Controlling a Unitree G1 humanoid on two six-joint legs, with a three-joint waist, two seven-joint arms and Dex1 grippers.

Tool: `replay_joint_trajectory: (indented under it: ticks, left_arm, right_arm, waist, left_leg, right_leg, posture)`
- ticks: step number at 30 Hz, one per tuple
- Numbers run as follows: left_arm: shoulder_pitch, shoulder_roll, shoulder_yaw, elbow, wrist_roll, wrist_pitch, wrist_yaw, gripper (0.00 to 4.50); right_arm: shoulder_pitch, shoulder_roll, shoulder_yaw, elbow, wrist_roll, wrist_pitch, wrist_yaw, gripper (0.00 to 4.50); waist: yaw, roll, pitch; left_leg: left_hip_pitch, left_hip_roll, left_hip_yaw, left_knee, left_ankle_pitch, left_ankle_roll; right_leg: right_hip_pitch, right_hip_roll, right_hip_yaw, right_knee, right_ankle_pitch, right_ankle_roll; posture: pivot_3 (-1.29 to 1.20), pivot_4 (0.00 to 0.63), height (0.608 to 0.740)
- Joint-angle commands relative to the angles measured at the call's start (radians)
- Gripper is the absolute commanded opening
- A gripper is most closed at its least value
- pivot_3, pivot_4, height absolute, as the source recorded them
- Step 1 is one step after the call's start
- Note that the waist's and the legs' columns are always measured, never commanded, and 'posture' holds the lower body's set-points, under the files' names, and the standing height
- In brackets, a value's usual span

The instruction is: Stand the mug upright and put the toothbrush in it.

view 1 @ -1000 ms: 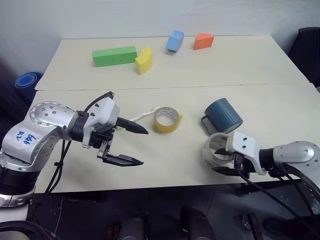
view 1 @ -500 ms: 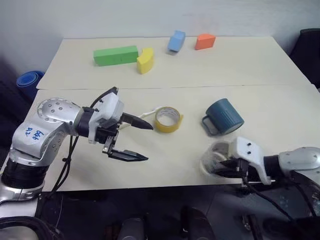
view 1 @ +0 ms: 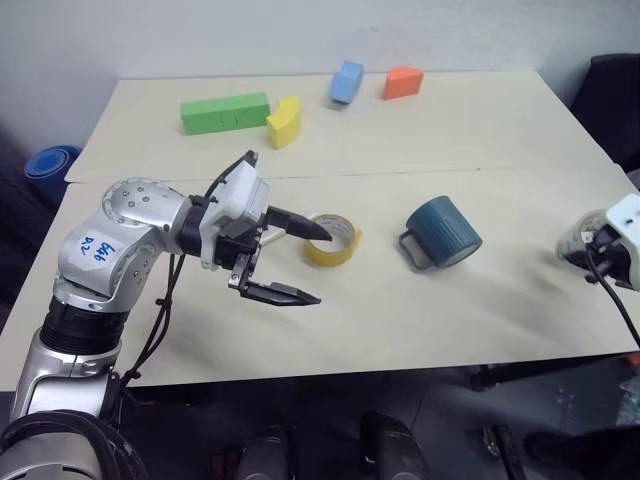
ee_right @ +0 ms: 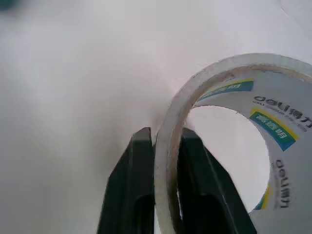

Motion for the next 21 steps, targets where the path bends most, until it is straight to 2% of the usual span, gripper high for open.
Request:
replay_joint_trajectory:
  ticks: [1,3,5,9,13,16,18,21]
  left_arm:
    - [-0.012,-0.001,0.022,-0.022,-0.006,0.004,0.021,4.5]
    - [-0.003,0.005,0.034,-0.03,-0.007,0.008,0.028,4.5]
    - [0.008,0.016,0.045,-0.036,-0.01,0.013,0.032,4.5]
    - [0.034,0.043,0.064,-0.045,-0.01,0.017,0.038,4.5]
    - [0.058,0.079,0.1,-0.046,-0.017,0.026,0.051,4.5]
    - [0.077,0.112,0.133,-0.042,-0.015,0.029,0.058,4.5]
    - [0.094,0.139,0.165,-0.029,-0.013,0.032,0.063,4.5]
    - [0.125,0.182,0.212,0.005,0.004,0.023,0.076,4.5]
  right_arm:
    - [-0.135,0.038,0.034,0.224,-0.047,-0.089,-0.006,0.26]
    - [-0.182,0.046,0.054,0.309,-0.065,-0.117,0.002,0.98]
    - [-0.212,0.04,0.072,0.351,-0.087,-0.15,0.001,1.43]
    - [-0.244,-0.012,0.092,0.33,-0.139,-0.193,0.024,2.68]
    - [-0.262,-0.1,0.075,0.131,-0.126,-0.115,0.105,2.68]
    - [-0.283,-0.084,0.061,-0.09,-0.04,0.048,0.16,2.68]
    - [-0.294,-0.025,0.082,-0.294,0.044,0.186,0.172,2.68]
    - [-0.34,0.141,0.163,-0.526,0.136,0.34,0.123,2.68]
  waist:
    - [-0.002,0.001,0.0]
    - [-0.006,0.002,0.001]
    - [-0.003,0.002,0.001]
    - [-0.005,0.003,0.001]
    - [-0.004,0.01,0.005]
    - [-0.015,0.01,0.005]
    - [-0.019,0.009,0.005]
    - [-0.028,0.009,0.005]
  left_leg:
    - [0.0,0.0,0.0,-0.001,0.0,0.0]
    - [-0.001,0.0,0.0,0.0,0.0,0.0]
    - [-0.001,0.0,0.0,0.0,0.0,0.0]
    - [-0.001,0.0,0.0,0.001,0.0,0.0]
    - [-0.002,0.0,0.0,0.002,0.0,0.0]
    - [-0.002,0.001,0.0,0.002,0.0,0.0]
    - [-0.002,0.002,-0.001,0.001,0.0,-0.001]
    - [-0.001,0.004,-0.001,0.001,0.0,-0.002]
  right_leg:
    - [0.0,0.0,0.0,0.0,0.0,0.0]
    - [-0.001,0.0,0.0,0.0,0.0,0.0]
    - [-0.001,0.0,0.0,0.0,0.0,0.0]
    - [-0.001,0.0,0.0,0.0,0.0,0.0]
    - [-0.002,-0.001,0.001,0.001,0.0,0.0]
    - [-0.002,0.0,0.0,0.002,0.0,0.0]
    - [-0.002,0.001,0.0,0.003,0.0,0.0]
    - [-0.002,0.002,0.0,0.004,0.0,0.0]
  posture:
    - [0.0,0.15,0.74]
    - [0.0,0.15,0.74]
    - [0.0,0.15,0.74]
    - [0.0,0.15,0.74]
    - [0.0,0.15,0.74]
    - [0.0,0.15,0.74]
    - [0.0,0.15,0.74]
    - [0.0,0.15,0.74]
